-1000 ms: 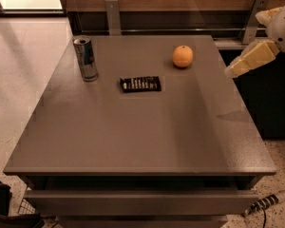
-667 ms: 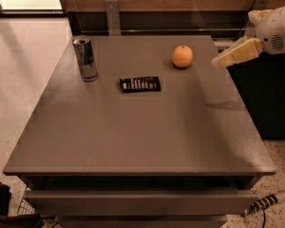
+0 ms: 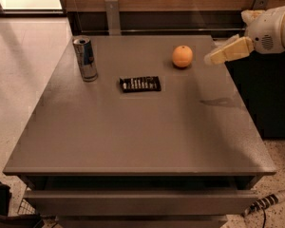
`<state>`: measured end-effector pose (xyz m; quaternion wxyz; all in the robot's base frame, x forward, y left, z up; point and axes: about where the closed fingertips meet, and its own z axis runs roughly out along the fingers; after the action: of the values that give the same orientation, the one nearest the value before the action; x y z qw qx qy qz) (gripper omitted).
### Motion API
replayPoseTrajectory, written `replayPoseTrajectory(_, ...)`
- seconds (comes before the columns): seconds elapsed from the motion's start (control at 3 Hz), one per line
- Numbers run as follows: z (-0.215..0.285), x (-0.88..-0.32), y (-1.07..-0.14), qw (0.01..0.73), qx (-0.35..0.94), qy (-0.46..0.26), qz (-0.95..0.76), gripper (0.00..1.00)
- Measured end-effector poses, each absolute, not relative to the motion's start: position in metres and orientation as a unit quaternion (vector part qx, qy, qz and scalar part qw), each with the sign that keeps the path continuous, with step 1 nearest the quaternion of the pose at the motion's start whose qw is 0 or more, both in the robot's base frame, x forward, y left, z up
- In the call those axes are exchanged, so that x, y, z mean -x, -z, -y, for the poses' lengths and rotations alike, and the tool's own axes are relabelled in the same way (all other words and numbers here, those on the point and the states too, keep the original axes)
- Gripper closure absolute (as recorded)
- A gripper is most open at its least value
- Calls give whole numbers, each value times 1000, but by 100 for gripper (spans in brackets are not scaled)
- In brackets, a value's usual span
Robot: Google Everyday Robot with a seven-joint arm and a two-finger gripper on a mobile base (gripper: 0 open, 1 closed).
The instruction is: Pick orange
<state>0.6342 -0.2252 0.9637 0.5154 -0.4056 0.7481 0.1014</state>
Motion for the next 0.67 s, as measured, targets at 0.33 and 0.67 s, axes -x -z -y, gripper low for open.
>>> replayPoseTrajectory(0.33,213,-656,-944,513,403,-130,-747,0)
replayPoseTrajectory(0.67,194,-687,-915,507,400,-172,-744,0)
